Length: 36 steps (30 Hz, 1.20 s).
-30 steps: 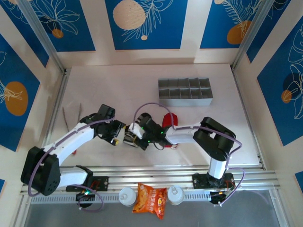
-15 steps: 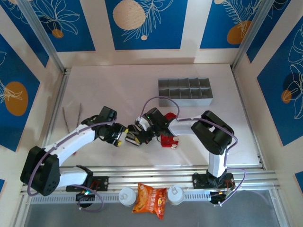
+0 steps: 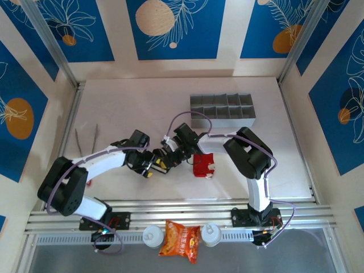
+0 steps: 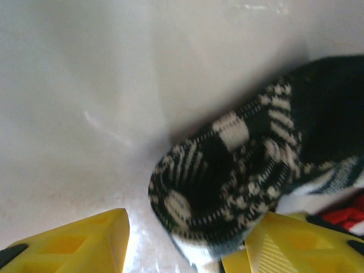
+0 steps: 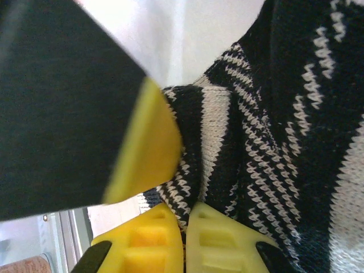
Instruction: Roll the socks
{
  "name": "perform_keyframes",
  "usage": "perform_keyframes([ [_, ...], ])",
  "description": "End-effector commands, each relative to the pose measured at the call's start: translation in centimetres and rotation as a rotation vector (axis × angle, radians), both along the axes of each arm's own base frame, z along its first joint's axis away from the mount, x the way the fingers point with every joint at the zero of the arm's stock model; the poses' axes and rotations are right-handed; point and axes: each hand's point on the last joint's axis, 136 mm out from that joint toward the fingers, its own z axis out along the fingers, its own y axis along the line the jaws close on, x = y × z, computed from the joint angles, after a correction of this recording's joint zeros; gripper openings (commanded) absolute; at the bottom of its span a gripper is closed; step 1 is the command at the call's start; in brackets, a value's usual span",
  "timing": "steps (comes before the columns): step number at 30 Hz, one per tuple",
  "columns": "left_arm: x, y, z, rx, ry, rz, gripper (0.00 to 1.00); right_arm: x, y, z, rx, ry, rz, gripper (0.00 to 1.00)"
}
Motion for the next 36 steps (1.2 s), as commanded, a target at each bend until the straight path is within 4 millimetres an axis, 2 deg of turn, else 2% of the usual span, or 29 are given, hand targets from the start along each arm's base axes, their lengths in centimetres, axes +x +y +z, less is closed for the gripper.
perform_keyframes([
  [1, 0.2, 0.5, -1.7, 0.063, 0.011, -0.017, 0.51, -1.5, -2.0, -3.1, -0.137, 0.073, -0.011, 0.1],
  [3, -0.6, 1.0, -2.6, 0.1, 0.069, -0.013, 0.46, -1.1, -2.2, -2.9, -0.142, 0.013, -0.017, 0.2],
  [5, -1.6, 1.6, -3.2, 0.135, 0.126, -0.012, 0.42, -0.7, -2.3, -1.8, -0.109, -0.088, -0.027, 0.33],
  [7, -2.4, 2.1, -3.4, 0.159, 0.167, -0.011, 0.41, -0.3, -2.6, -0.4, -0.072, -0.217, -0.04, 0.42],
  [11, -2.8, 2.5, -3.1, 0.172, 0.184, 0.005, 0.38, -1.2, -2.8, 2.2, -0.019, -0.56, 0.013, 0.48],
  [13, -2.7, 2.5, -2.8, 0.178, 0.19, 0.0, 0.38, -2.1, -2.7, 2.5, -0.063, -0.726, 0.066, 0.54],
  [16, -2.4, 2.2, -2.4, 0.18, 0.194, -0.012, 0.37, -2.3, -2.5, 2.4, -0.163, -0.915, 0.122, 0.58],
  [23, -2.1, 1.9, -2.1, 0.177, 0.198, -0.027, 0.37, -1.3, -0.4, 2.9, -0.264, -1.191, 0.205, 0.63],
  [32, -1.8, 1.6, -1.8, 0.168, 0.191, -0.036, 0.36, -0.3, 0.5, 0.4, -0.359, -1.197, 0.254, 0.6],
  [36, -1.7, 1.6, -1.9, 0.168, 0.191, -0.037, 0.36, 0.7, -0.2, -0.3, -0.429, -1.166, 0.211, 0.5],
])
